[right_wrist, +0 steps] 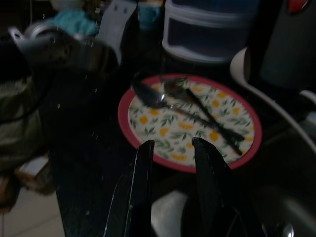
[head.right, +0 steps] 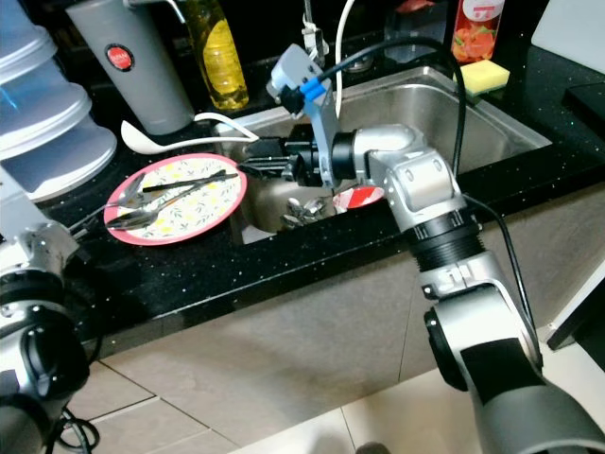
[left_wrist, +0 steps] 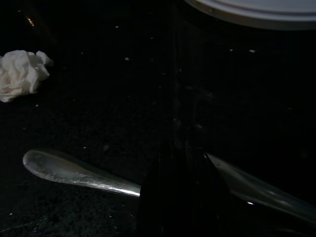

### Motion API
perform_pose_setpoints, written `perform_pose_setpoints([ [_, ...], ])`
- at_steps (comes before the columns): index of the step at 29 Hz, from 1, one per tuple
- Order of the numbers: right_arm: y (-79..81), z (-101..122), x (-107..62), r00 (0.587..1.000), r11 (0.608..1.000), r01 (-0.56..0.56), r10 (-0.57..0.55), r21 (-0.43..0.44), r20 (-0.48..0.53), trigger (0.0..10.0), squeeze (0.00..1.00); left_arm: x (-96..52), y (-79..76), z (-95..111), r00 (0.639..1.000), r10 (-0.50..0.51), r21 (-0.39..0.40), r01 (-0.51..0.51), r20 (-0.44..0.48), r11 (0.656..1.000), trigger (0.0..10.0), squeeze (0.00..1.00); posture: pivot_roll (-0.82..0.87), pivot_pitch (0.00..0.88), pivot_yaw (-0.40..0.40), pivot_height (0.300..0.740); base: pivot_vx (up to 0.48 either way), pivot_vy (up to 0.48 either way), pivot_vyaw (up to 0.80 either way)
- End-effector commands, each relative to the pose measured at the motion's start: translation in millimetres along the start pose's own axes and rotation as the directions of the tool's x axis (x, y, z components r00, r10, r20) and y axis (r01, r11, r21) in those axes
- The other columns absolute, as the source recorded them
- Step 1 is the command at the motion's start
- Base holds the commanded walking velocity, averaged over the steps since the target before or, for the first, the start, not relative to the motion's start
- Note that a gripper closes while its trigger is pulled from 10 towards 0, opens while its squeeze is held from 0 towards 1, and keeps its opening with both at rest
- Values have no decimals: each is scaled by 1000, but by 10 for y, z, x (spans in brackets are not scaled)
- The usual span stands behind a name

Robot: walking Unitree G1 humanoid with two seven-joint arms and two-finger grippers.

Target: Kitchen organization

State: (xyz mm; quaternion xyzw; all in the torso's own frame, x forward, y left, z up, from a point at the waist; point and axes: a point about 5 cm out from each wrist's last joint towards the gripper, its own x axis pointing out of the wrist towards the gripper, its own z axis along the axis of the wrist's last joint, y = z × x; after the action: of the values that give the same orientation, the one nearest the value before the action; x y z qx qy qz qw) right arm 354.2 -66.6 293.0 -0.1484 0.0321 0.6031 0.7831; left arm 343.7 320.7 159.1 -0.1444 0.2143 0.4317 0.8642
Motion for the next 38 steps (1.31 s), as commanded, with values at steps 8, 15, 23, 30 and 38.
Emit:
perform_pose_setpoints([
  [8,-26,80,81,999,998,-17,14,-59,-49,10000,0,-107,-53,231,987,16,17,-19,163,1000,0,0,-85,0,110,740,0,0,0],
  [15,-49,133,46,999,997,1,-5,-80,-50,10000,0,-462,-240,619,895,-66,82,33,441,996,0,0,-88,0,117,740,0,0,0],
  [23,-202,233,-123,996,992,82,-86,-96,-38,10000,0,-855,-798,516,793,-474,269,395,383,878,0,0,-96,0,133,740,0,0,0],
  [30,-377,208,-388,975,973,201,-210,-117,-70,10000,0,-1430,-1465,-153,461,-887,338,834,9,437,0,0,-124,0,153,740,0,0,0],
  [38,-646,54,-808,885,894,432,-445,-116,-135,10000,0,-1654,-1772,-274,281,-955,300,923,-95,241,0,0,-158,0,182,740,0,0,0],
])
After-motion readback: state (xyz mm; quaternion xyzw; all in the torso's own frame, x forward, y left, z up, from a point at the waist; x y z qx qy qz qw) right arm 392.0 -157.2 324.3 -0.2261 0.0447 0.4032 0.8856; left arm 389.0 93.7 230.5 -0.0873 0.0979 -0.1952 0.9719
